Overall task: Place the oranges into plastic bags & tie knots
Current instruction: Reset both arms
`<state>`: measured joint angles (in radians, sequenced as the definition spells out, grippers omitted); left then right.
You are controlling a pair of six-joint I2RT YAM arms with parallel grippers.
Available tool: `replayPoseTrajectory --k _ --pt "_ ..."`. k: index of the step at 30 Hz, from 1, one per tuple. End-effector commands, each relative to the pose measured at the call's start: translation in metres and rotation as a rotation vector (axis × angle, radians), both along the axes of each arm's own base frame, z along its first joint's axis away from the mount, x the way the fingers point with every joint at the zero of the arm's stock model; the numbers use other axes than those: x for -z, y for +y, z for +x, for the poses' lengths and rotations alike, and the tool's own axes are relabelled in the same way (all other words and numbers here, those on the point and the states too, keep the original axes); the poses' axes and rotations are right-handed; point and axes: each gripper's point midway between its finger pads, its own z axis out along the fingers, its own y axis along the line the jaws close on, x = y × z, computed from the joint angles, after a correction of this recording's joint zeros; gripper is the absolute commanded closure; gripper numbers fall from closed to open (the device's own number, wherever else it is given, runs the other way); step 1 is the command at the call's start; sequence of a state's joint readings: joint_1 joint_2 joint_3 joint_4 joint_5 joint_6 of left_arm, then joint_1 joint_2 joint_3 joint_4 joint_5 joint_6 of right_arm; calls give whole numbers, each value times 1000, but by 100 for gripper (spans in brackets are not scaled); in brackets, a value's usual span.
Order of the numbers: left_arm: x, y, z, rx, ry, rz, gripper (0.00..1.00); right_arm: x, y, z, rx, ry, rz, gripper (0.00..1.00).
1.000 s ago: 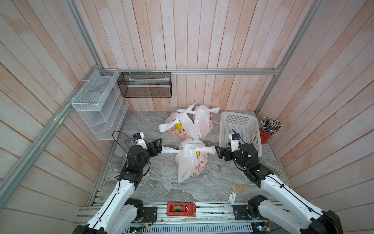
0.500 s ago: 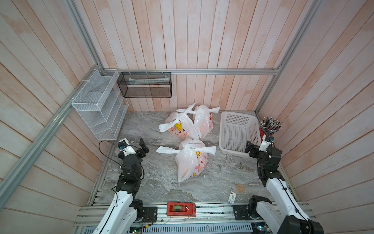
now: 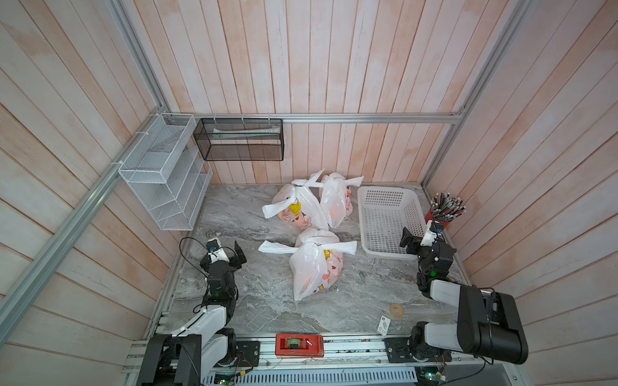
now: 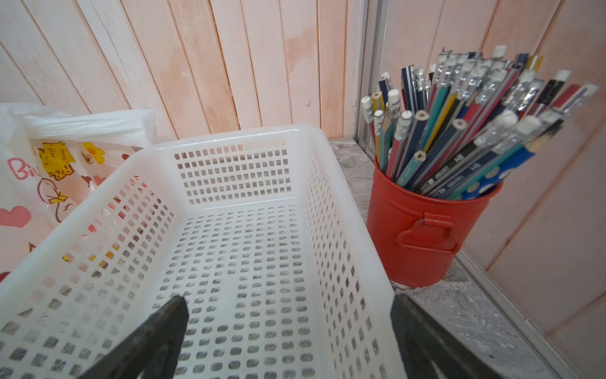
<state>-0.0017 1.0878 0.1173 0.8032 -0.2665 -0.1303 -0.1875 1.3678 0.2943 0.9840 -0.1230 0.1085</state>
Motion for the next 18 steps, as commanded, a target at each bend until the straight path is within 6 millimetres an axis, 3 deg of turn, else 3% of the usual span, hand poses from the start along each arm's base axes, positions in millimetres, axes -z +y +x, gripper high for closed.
replayPoseTrajectory --k 1,4,8,11,14,18 --pt "-19 -13 10 109 -95 31 0 8 12 3 -60 -26 32 1" --pt "-22 -21 17 171 -109 68 0 14 27 10 -116 14 -19 2" --pt "-22 -31 30 253 -109 75 0 20 41 1 -151 -14 -84 2" --pt "-18 -37 35 295 -131 55 0 14 39 -3 -130 -83 -70 2" --pt "-2 -44 37 338 -130 60 0 21 40 3 -135 -12 -79 2" --pt "3 -38 49 311 -84 46 0 21 39 3 -126 -12 -82 1"
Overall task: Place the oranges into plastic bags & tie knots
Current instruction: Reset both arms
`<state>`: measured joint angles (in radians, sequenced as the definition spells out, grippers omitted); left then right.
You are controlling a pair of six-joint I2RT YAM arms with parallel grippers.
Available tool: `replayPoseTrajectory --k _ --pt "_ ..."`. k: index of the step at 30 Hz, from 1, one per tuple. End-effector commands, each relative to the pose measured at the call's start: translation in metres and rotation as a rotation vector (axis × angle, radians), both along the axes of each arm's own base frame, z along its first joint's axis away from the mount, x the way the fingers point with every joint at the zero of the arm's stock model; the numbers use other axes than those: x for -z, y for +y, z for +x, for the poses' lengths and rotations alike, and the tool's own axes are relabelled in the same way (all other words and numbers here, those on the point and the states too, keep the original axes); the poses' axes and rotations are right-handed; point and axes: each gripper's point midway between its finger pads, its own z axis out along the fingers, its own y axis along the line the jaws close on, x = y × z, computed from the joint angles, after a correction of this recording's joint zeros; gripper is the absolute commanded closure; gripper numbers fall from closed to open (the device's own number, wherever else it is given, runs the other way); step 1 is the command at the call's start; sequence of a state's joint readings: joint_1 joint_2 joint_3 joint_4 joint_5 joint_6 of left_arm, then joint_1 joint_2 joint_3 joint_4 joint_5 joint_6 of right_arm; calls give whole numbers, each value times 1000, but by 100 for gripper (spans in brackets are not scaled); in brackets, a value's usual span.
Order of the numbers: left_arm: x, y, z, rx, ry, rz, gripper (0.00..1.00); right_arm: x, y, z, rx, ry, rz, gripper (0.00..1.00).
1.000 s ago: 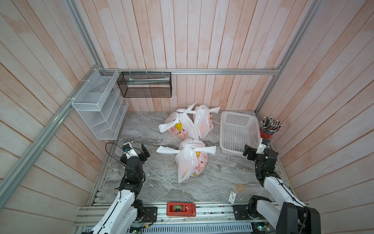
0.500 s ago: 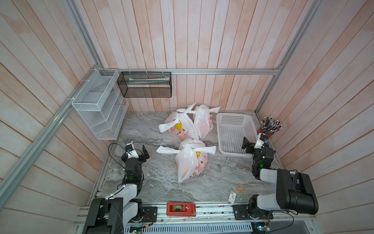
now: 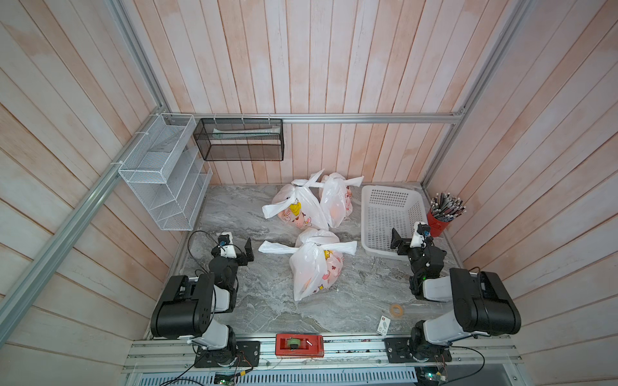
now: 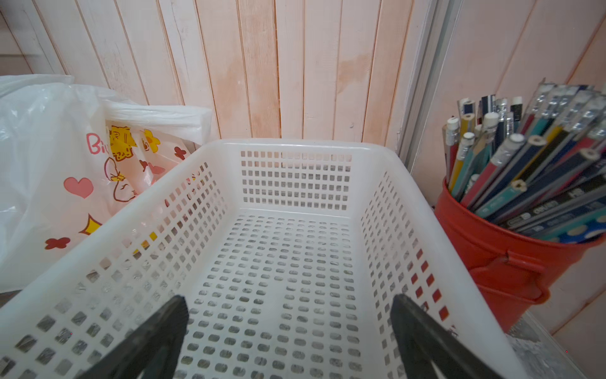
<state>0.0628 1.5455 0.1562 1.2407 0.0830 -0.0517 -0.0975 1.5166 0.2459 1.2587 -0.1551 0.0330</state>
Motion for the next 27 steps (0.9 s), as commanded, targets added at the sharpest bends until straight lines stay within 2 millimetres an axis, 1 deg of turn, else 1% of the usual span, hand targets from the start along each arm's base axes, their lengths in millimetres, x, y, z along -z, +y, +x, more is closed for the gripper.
replayPoseTrajectory --k 1,2,3,27 --pt "-20 5 19 -18 -38 -2 0 15 1 -1 6 61 -2 1" --pt "-18 10 26 -43 -18 -7 0 15 0 -1 8 63 -4 2" --pt "-18 8 27 -44 -18 -4 0 15 0 -1 7 62 -4 2" --pt "-16 4 29 -50 2 26 0 15 1 -1 6 62 -5 1"
